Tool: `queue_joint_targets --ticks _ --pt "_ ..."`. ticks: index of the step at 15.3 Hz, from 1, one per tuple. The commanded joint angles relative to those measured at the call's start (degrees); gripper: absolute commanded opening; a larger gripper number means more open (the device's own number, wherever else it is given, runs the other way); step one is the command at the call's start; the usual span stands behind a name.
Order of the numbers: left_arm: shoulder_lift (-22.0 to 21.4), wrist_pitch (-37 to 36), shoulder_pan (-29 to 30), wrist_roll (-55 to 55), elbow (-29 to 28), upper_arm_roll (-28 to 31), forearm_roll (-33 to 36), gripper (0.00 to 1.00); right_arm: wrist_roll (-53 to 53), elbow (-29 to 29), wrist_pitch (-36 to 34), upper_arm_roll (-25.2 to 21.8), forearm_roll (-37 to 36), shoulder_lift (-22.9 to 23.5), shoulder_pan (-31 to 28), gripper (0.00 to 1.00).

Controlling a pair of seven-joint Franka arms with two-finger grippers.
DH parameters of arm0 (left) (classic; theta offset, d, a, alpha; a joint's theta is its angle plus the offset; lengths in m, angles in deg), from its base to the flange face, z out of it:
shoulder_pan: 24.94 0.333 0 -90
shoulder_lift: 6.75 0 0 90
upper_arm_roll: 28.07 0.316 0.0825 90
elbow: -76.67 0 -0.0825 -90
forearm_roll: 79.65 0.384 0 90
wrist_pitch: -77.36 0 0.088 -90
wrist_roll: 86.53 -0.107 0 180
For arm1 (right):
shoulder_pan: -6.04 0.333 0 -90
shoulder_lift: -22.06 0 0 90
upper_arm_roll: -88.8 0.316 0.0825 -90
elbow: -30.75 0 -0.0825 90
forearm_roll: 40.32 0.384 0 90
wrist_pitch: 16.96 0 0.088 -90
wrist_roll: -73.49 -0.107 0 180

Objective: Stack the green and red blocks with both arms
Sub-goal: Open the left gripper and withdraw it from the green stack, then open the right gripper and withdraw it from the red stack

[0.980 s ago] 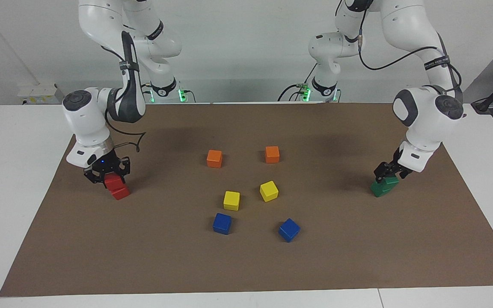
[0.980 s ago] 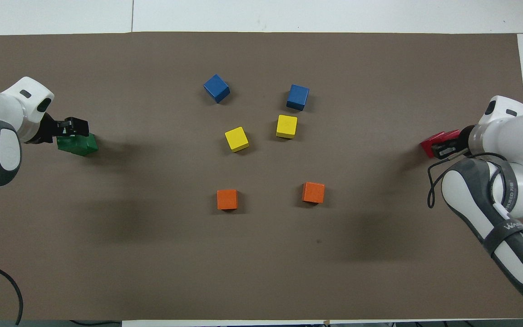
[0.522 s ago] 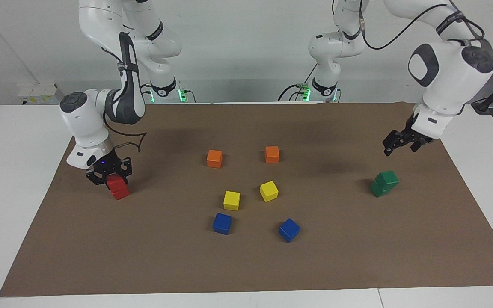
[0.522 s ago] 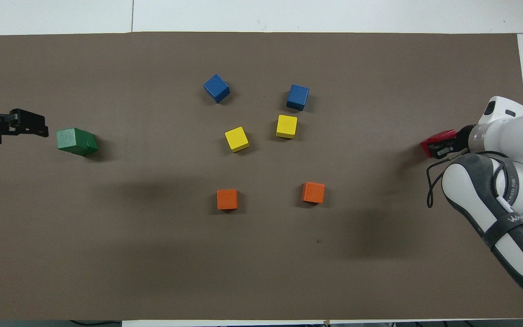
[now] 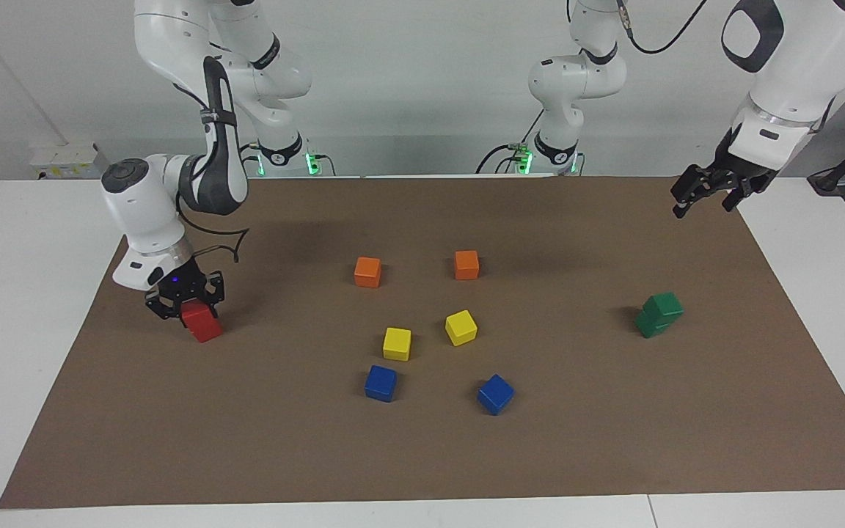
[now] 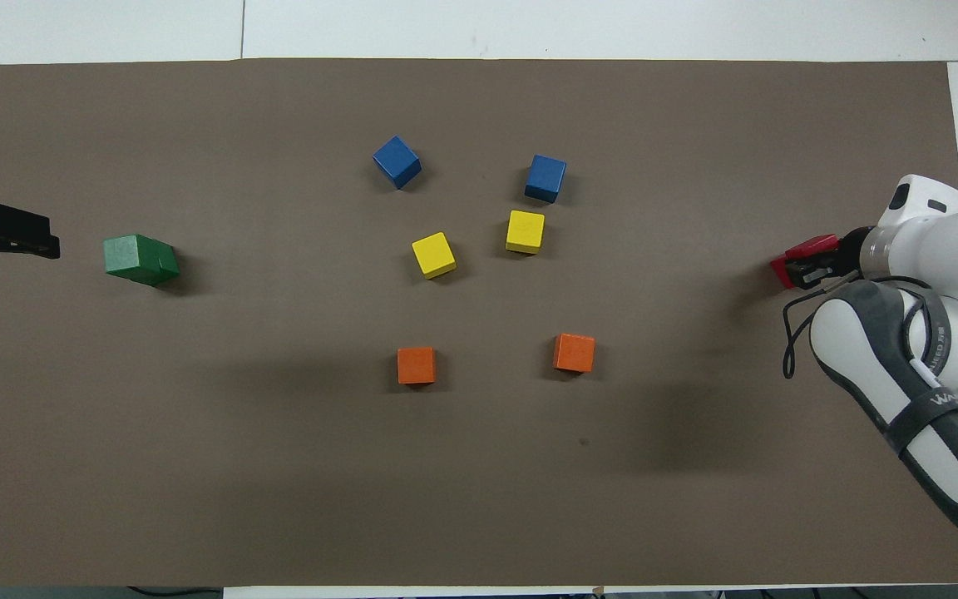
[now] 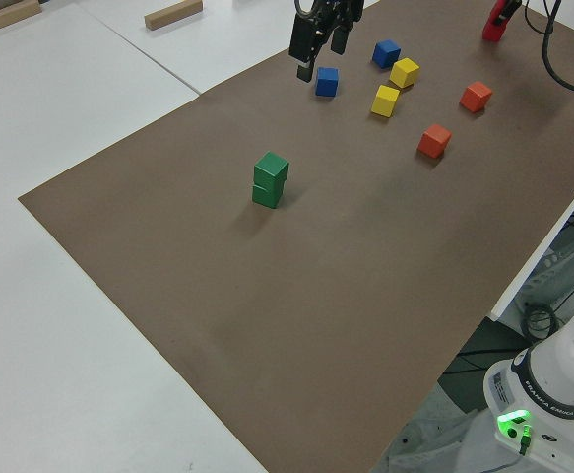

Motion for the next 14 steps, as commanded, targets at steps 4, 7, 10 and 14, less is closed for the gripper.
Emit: queue_joint_targets --ticks 4,7,10,14 --pt "2.4 -0.3 -2.2 -0.2 1.6 0.4 -0.2 1.00 2.9 -0.5 1.5 0.4 4.0 1.3 -0.5 0.93" --pt "1.2 -1.6 -1.7 -0.2 1.0 0.4 -0.3 1.00 3.8 -0.4 1.5 0.4 4.1 1.3 -0.5 1.00" --pt "-0.9 -1.6 -1.6 -0.4 -1.7 0.4 -0.3 1.00 4.0 -0.6 1.5 0.4 4.0 1.3 -0.5 1.00" --pt "-1.5 1.3 -1.6 -0.2 -3.7 0.4 -0.3 1.00 3.9 -4.3 -6.2 0.4 4.0 -0.2 -0.1 1.00"
